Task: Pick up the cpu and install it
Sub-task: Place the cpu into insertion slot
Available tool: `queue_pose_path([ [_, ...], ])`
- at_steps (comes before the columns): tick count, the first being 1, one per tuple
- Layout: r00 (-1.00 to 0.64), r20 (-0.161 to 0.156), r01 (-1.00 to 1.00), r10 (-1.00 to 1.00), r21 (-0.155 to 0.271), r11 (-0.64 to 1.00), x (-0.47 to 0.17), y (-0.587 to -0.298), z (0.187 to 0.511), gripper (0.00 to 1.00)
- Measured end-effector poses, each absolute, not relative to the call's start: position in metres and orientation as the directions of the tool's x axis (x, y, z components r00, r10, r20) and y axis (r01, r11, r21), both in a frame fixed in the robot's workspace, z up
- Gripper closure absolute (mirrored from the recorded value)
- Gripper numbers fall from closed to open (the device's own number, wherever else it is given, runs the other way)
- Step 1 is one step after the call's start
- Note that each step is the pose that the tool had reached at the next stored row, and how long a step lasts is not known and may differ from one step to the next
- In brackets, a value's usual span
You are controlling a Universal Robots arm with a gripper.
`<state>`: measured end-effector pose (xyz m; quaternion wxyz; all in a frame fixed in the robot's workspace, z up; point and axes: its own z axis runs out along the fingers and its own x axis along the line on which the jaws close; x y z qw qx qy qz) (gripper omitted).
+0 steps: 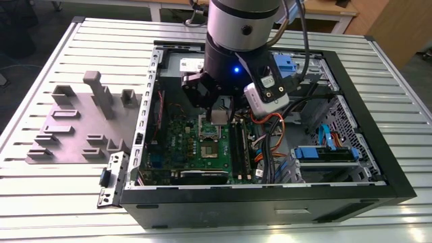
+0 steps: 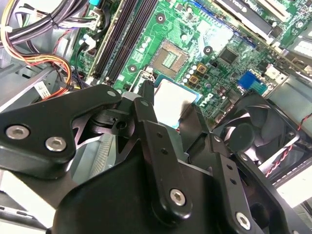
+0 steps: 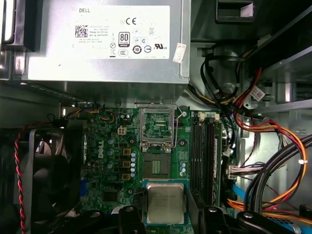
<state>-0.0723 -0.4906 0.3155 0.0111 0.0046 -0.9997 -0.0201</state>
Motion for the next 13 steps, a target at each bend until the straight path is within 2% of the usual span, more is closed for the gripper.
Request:
queue_pose_path([
  [13,-1.000,0.022,-0.009,-0.010,0.041,0.999,-0.0723,-0.4906,0.3079,0.55],
])
